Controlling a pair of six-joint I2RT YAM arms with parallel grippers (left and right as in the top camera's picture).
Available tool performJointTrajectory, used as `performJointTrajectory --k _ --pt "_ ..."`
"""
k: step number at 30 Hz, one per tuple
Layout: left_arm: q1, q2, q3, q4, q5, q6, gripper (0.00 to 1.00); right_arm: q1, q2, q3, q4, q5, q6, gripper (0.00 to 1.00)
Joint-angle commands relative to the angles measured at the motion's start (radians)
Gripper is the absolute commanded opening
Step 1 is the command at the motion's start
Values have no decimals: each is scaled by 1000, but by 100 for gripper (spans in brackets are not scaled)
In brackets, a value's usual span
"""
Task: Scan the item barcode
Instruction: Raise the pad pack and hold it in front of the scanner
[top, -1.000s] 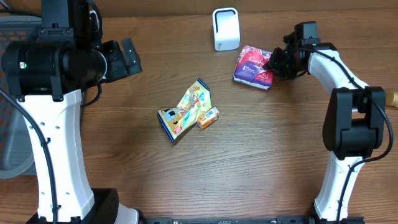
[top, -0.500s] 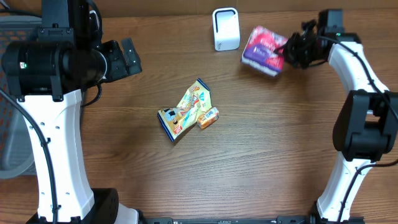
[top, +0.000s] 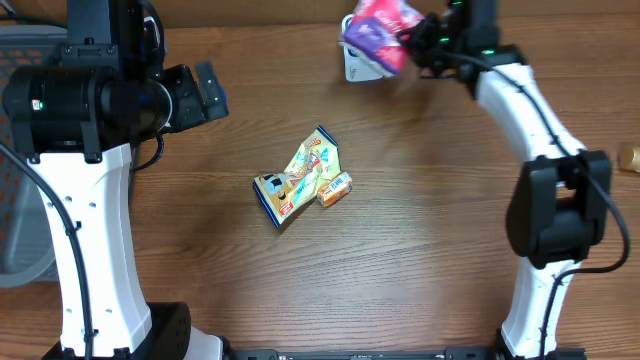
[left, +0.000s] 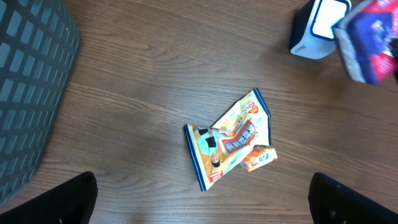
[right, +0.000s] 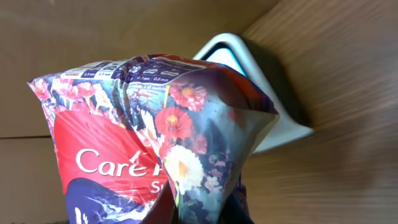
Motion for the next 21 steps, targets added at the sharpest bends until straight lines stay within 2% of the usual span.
performJointTrajectory --k 1,9,21 --pt "4 -13 0 3 -3 -10 100 49 -33 26 54 233 44 4" --pt "4 -13 0 3 -3 -10 100 143 12 25 108 457 43 4" --pt "4 -13 0 3 -3 -10 100 149 65 25 162 429 46 4"
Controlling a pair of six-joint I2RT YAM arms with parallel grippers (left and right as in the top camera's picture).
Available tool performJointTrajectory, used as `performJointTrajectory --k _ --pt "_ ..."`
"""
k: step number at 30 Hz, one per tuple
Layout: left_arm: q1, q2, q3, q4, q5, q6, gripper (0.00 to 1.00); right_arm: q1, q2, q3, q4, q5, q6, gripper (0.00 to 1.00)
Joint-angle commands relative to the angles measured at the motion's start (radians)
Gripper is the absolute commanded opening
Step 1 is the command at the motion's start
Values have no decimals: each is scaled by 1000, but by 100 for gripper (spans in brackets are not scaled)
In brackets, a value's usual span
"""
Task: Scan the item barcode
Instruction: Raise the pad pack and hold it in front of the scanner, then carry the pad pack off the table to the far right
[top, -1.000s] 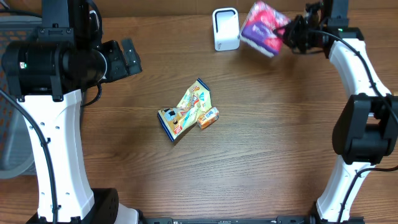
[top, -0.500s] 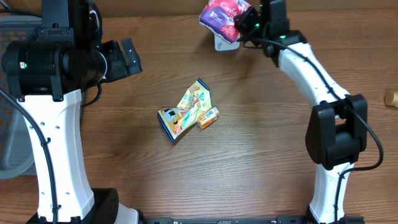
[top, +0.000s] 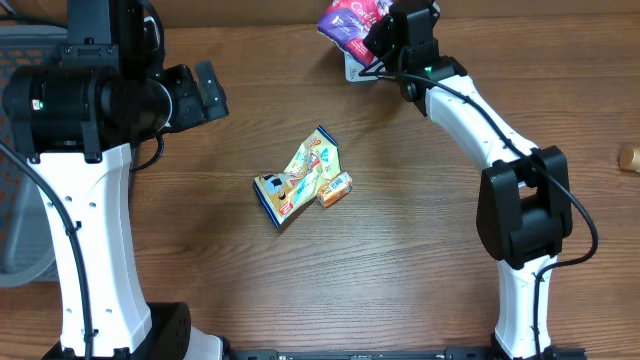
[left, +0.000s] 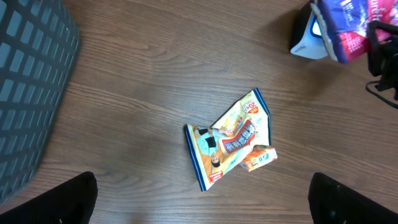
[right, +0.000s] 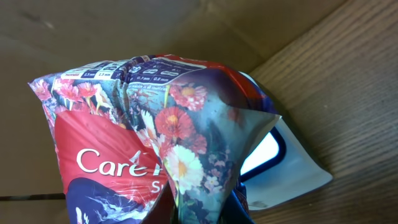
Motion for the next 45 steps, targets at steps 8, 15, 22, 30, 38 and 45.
performJointTrajectory --k 8,15,22,30,38,45 --pt "4 -13 0 3 -3 -10 100 -51 -13 26 25 -65 -30 4" --pt "4 -13 0 3 -3 -10 100 -206 -147 26 -41 -152 -40 4" --pt "4 -13 0 3 -3 -10 100 -444 -286 26 -302 -84 -148 4" --pt "4 -13 0 3 -3 -10 100 -768 -297 24 -628 -49 -159 4" --pt "4 -13 0 3 -3 -10 100 -1033 -297 24 -819 63 -159 4" --pt "4 -13 0 3 -3 -10 100 -1189 -290 21 -818 63 -306 4"
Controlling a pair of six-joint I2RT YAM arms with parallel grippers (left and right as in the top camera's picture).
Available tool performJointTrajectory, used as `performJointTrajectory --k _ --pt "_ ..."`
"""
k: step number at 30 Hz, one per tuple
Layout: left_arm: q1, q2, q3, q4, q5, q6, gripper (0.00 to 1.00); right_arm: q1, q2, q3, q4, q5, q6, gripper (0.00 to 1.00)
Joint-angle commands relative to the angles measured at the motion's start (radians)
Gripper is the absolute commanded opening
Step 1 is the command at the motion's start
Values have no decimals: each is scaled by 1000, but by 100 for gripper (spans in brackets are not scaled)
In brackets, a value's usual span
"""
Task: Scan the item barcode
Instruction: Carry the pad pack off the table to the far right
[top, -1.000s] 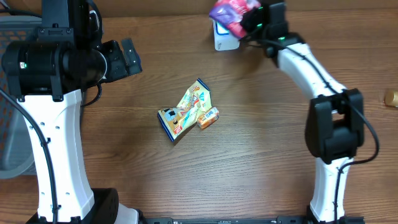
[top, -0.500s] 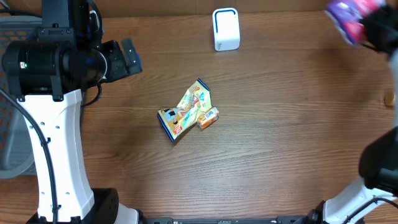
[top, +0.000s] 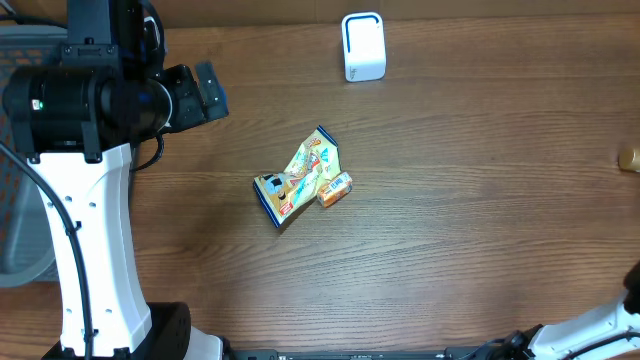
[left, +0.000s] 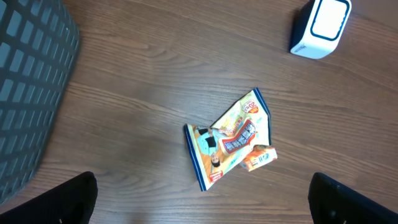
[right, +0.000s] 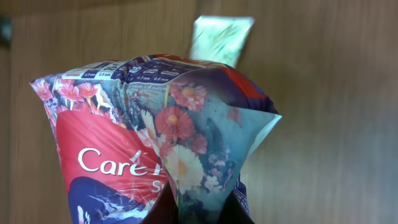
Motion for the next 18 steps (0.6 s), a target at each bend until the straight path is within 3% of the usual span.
performJointTrajectory --k 1,5,18 --pt "4 -13 1 3 -3 -10 100 -51 -4 3 23 18 -121 4" --pt "4 -13 1 3 -3 -10 100 -98 11 -24 71 18 -188 4" --pt "4 -13 1 3 -3 -10 100 -140 130 -64 127 64 -210 4"
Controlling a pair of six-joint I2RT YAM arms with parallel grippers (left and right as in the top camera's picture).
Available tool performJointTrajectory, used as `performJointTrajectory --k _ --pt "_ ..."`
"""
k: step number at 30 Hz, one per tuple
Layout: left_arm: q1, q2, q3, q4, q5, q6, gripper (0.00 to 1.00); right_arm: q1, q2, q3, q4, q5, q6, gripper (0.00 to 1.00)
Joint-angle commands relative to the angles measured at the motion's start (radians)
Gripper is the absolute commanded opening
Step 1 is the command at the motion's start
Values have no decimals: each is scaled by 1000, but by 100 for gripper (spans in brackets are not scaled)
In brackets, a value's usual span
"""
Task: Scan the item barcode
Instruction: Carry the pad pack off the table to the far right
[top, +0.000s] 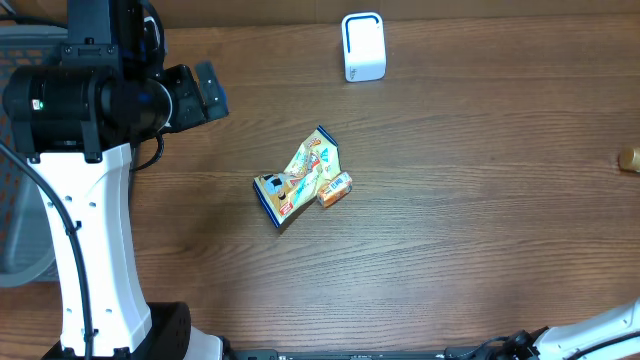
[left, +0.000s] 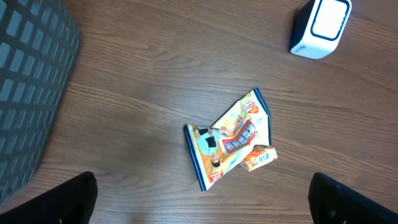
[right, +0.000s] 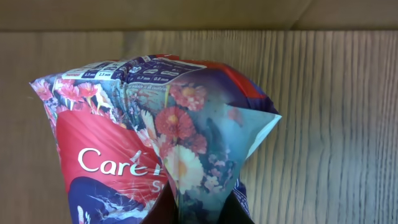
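A purple and red floral pack (right: 155, 137) fills the right wrist view, with my right gripper (right: 199, 208) shut on its lower edge over wooden boards. That gripper and the pack are outside the overhead view. The white barcode scanner (top: 363, 45) stands at the table's far edge, its window (left: 326, 18) facing up. My left gripper (left: 205, 196) hangs high at the left, open, with its dark fingertips (left: 74, 193) far apart. A yellow and blue snack pouch (top: 298, 175) and a small orange packet (top: 335, 188) lie mid-table.
A grey slatted basket (left: 25, 93) stands off the table's left side. A small brown object (top: 628, 158) sits at the right edge. Only a white piece of the right arm (top: 615, 330) shows at the bottom right corner overhead.
The right gripper still holds the floral pack, but the ground behind it has changed: the green packet seen before is gone, and wood boards with a tan band show. The left arm is unchanged.
First the right gripper held the floral pack beside the scanner at the far edge. Then the pack was over the scanner's window. Later the arm and pack had left the overhead view to the right, and they remain off the table now.
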Motion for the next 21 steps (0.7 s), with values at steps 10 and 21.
performJointTrajectory --k 10,21 --pt "4 -13 1 3 -3 -10 100 -1 98 -5 -14 108 -18 13" --pt "4 -13 1 3 -3 -10 100 -1 120 -4 34 103 -19 47"
